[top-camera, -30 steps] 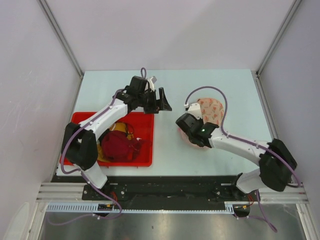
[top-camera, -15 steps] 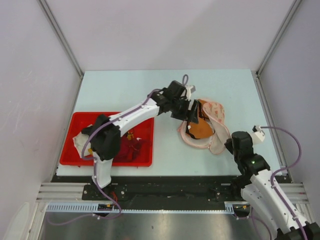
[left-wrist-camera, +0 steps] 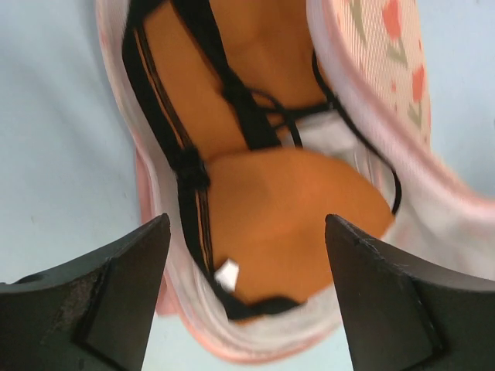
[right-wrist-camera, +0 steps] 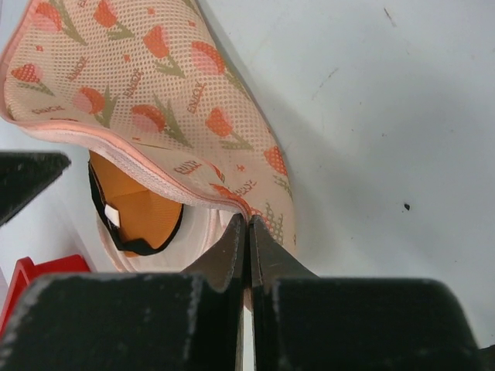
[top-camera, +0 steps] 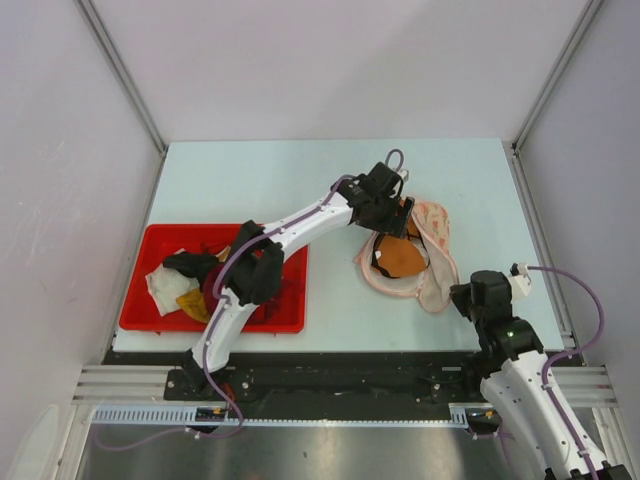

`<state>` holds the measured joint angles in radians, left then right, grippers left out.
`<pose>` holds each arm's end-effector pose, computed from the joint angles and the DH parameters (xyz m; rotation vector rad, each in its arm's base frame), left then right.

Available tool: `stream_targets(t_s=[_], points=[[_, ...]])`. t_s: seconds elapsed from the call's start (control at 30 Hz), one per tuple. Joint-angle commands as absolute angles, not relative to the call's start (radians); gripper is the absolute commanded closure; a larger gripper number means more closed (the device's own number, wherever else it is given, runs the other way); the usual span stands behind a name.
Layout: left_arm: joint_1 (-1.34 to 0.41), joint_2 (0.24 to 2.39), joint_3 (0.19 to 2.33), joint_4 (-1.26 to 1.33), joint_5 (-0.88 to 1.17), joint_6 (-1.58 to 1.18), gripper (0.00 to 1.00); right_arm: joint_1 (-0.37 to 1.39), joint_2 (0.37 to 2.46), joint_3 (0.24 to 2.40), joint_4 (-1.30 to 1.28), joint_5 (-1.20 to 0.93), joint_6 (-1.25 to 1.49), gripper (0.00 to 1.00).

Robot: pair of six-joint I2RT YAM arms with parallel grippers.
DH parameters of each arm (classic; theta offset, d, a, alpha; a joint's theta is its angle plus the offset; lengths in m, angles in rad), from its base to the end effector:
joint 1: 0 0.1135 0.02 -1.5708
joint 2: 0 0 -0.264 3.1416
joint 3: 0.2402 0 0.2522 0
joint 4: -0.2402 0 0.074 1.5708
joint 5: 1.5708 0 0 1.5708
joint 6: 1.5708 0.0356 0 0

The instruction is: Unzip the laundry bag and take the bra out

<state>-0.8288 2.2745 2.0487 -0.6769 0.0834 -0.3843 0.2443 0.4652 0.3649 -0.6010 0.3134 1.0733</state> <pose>0.3430 -0.3785 0.2325 0.6038 2.5028 -0.5976 0.1154 0.0175 0.1975 1.0573 1.9930 0.3585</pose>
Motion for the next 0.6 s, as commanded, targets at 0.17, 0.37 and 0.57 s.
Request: stream_targets(t_s=[0.17,0.37,0.57], points=[[-0.83,2.449,2.267,-0.71,0.064,-0.342,0.15,0.235,0.469,0.367,-0.569,0.279,1.069,1.0],[-0.831,2.48,2.287,-0.723,0.087,-0.345,0.17,0.227,0.476,0.367,-0.558,0.268,1.066,1.0],[-0.841,2.487,2.287,-0.736,0.103,-0.33,0.27,0.224,0.476,0.367,-0.548,0.261,1.066,1.0]])
